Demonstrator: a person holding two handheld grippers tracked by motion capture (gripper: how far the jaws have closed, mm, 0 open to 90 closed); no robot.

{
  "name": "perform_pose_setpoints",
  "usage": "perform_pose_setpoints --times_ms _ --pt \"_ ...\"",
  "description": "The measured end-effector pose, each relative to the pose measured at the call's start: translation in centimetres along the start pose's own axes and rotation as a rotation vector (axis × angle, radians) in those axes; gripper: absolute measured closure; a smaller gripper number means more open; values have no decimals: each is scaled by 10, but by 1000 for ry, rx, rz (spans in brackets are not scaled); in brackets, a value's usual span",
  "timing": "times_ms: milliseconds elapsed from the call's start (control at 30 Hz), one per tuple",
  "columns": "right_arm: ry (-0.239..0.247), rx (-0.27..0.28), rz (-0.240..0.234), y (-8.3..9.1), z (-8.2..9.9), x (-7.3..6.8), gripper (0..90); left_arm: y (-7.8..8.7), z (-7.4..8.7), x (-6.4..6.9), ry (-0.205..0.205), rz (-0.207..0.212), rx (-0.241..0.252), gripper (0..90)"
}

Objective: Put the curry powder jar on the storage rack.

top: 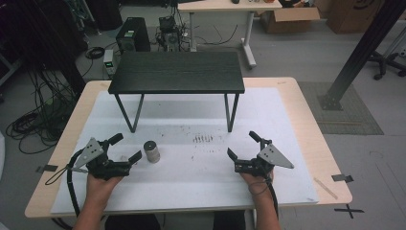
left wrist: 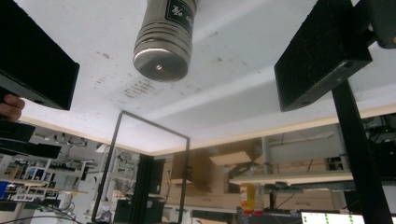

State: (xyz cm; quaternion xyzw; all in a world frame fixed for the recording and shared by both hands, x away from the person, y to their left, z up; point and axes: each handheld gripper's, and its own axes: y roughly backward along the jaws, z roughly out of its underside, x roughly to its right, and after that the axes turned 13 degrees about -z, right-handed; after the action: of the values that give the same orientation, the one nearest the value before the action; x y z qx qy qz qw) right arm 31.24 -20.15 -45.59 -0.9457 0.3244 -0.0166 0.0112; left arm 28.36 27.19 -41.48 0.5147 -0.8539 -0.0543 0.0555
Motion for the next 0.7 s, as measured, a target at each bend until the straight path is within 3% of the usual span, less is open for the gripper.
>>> perform_pose_setpoints --times_ms 433,700 --pt "-4 -3 -1 0 0 0 0 -17 -5 6 -35 11 -98 2" --pt "-5 -2 -1 0 0 0 0 -28 -6 8 -54 42 -165 3"
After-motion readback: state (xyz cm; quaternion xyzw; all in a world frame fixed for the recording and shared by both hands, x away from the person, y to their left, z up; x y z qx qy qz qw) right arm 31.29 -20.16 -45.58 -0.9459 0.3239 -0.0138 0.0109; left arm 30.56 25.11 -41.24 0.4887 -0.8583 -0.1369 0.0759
